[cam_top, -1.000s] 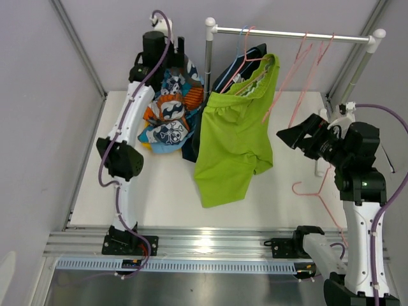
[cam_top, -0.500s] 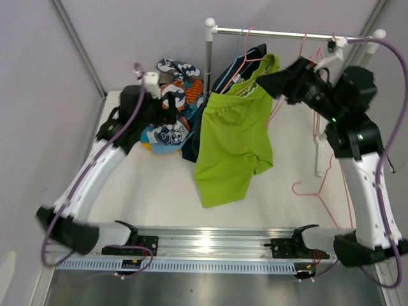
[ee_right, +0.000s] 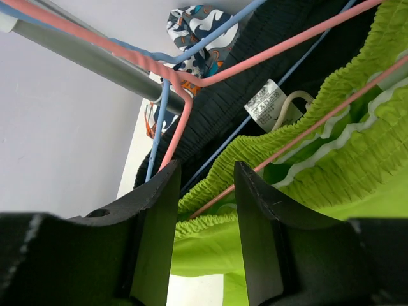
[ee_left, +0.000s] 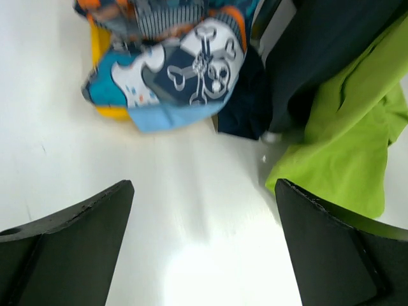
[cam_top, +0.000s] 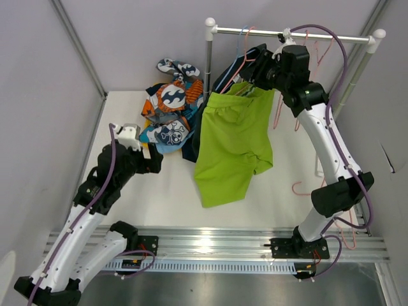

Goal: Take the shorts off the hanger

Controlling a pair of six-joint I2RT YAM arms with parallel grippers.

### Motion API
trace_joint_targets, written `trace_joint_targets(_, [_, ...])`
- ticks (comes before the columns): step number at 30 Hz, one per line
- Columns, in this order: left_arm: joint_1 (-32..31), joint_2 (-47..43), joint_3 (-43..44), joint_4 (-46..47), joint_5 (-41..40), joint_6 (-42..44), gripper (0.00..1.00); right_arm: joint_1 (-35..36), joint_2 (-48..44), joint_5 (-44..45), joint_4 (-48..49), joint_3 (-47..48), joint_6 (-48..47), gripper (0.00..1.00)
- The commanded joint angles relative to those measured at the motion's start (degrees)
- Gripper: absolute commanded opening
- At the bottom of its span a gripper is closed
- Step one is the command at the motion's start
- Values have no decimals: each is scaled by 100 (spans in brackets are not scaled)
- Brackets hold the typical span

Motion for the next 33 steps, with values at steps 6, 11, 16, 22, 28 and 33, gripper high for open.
trace_joint_targets(6, [-33, -731, -374, 61, 257, -357, 99, 373, 348, 540, 138, 643, -128, 44])
trace_joint_targets(11, [-33, -644, -383, 105, 406, -330, 99, 453, 428, 629, 200, 643, -101, 45])
trace_joint_targets(16, [-33, -652, -392, 140, 424, -313, 99, 497, 630, 655, 182, 731, -101, 41])
trace_joint_targets(22, [-41, -679, -392, 122, 389, -313, 99, 532, 841, 743, -37, 994, -110, 0])
trace_joint_targets(28, [-50, -678, -401, 183, 599, -278, 99, 550, 437, 944, -239, 872, -206, 0])
trace_joint_targets(33, [-120, -556, -331, 483, 1170, -190, 99, 550, -274, 1322, -433, 880, -417, 0])
